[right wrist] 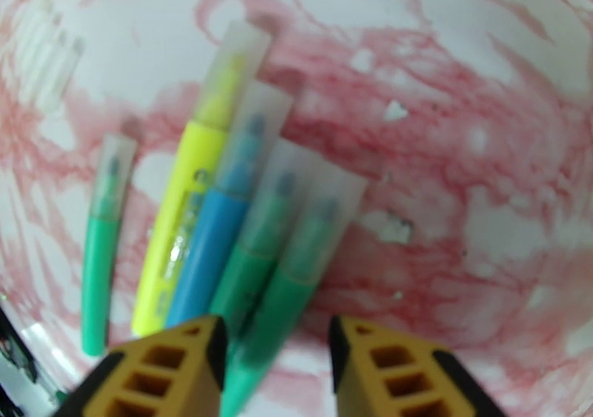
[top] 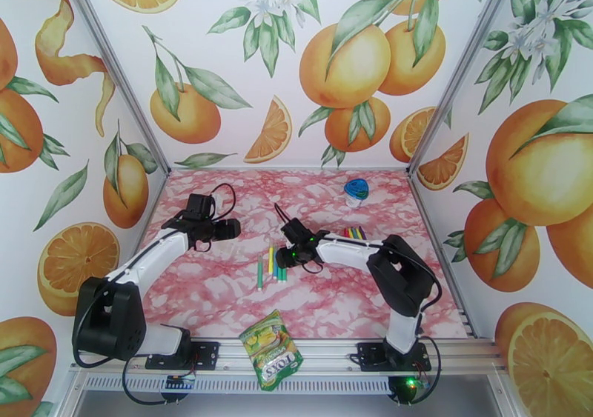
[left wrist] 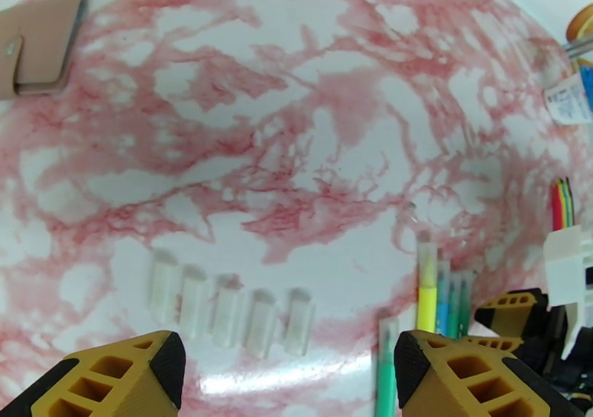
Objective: Open the pen caps
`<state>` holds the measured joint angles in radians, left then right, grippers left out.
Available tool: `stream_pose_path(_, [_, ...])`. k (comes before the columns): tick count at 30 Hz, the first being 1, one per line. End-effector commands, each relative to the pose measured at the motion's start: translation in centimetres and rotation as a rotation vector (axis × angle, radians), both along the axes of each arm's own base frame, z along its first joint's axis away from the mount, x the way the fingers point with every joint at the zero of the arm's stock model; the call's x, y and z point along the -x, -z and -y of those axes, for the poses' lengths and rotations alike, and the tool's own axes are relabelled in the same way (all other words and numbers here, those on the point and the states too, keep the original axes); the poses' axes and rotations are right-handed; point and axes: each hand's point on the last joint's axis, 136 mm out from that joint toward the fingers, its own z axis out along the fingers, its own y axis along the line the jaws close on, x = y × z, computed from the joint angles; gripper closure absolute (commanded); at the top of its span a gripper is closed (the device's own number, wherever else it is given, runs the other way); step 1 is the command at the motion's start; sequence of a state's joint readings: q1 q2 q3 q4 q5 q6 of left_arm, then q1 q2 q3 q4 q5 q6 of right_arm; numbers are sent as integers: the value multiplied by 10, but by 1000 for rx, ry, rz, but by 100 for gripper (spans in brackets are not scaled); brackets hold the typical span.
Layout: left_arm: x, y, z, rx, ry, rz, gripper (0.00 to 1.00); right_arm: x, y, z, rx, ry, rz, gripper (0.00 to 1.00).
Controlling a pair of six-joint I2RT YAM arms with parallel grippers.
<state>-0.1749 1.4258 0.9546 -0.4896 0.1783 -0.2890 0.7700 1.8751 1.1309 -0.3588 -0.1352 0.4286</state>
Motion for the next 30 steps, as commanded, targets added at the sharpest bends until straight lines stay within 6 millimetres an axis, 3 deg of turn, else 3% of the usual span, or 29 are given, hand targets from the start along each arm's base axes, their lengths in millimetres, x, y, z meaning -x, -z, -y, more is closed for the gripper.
stream_pose_path(1, [-4,-11,1,28,-3,44,22,-3,2,3,44,11,8,58])
stream_pose_path(16, [-7,-10,5,48,-1,40,22,-12,10,31,224,56,56,61])
stream_pose_path(30, [-6,-8,5,53,2,35,22,2,13,28,274,57,43,59])
